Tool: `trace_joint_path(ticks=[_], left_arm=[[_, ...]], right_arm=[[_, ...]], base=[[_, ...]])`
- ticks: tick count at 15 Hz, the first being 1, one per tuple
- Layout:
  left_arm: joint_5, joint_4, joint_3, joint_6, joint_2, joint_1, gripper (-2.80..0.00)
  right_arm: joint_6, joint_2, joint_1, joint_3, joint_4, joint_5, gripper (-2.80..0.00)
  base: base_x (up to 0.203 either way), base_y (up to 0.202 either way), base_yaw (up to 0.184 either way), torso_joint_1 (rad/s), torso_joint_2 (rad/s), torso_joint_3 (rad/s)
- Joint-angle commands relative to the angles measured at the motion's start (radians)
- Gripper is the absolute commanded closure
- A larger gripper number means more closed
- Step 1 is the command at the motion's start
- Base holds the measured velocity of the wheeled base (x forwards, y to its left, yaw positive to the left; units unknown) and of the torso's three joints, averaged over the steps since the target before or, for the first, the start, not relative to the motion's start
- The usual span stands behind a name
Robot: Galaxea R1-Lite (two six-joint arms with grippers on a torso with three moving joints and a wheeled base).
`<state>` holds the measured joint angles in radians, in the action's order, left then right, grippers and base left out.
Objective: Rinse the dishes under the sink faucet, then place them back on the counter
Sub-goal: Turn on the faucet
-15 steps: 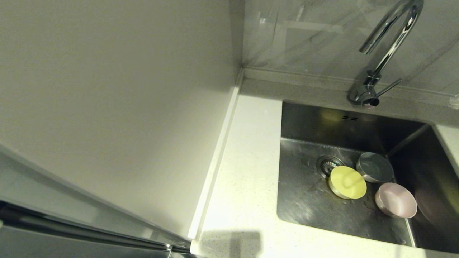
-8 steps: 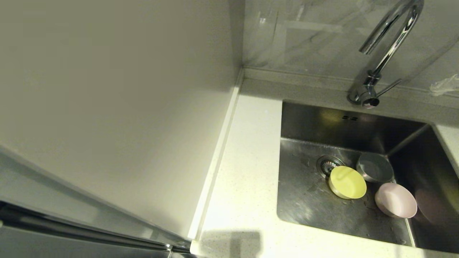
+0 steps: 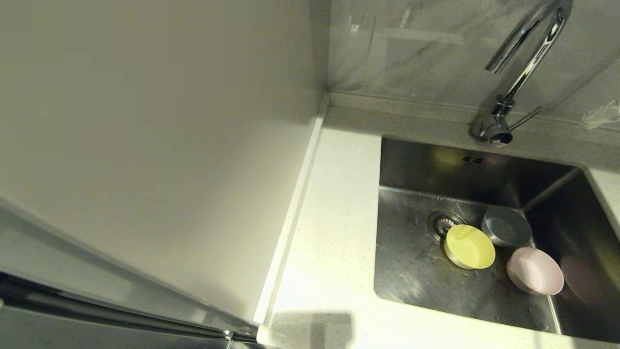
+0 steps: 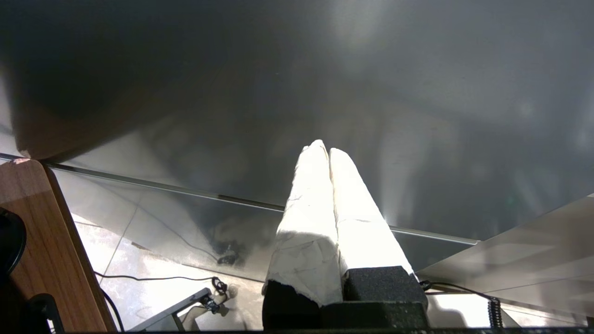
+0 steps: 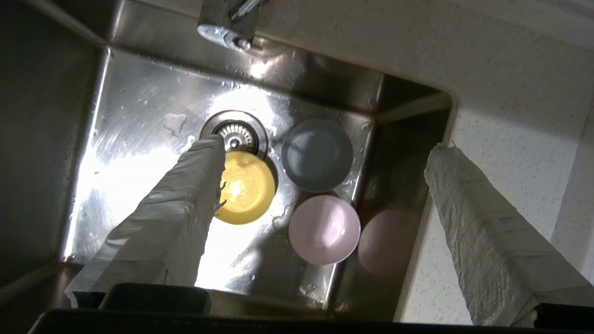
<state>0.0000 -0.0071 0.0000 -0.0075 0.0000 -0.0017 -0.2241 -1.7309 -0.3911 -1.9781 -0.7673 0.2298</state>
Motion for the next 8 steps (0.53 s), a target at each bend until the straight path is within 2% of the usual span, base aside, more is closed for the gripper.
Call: trace_joint_path(ticks=[1,8], left_arm=[[0.0,-0.001,0.003,0.0,0.0,0.0,0.0],[0.0,-0.001,0.003,0.0,0.0,0.0,0.0]], right_arm=[[-0.003,-0.001,0.0,0.001,-0.026,0.001,-2.8],[-0.003,-0.004,0.0,0.001,-0.05,-0.004,-2.8]], base=[[0.0,0.0,0.0,0.0,0.0,0.0],[0.0,0.0,0.0,0.0,0.0,0.0]])
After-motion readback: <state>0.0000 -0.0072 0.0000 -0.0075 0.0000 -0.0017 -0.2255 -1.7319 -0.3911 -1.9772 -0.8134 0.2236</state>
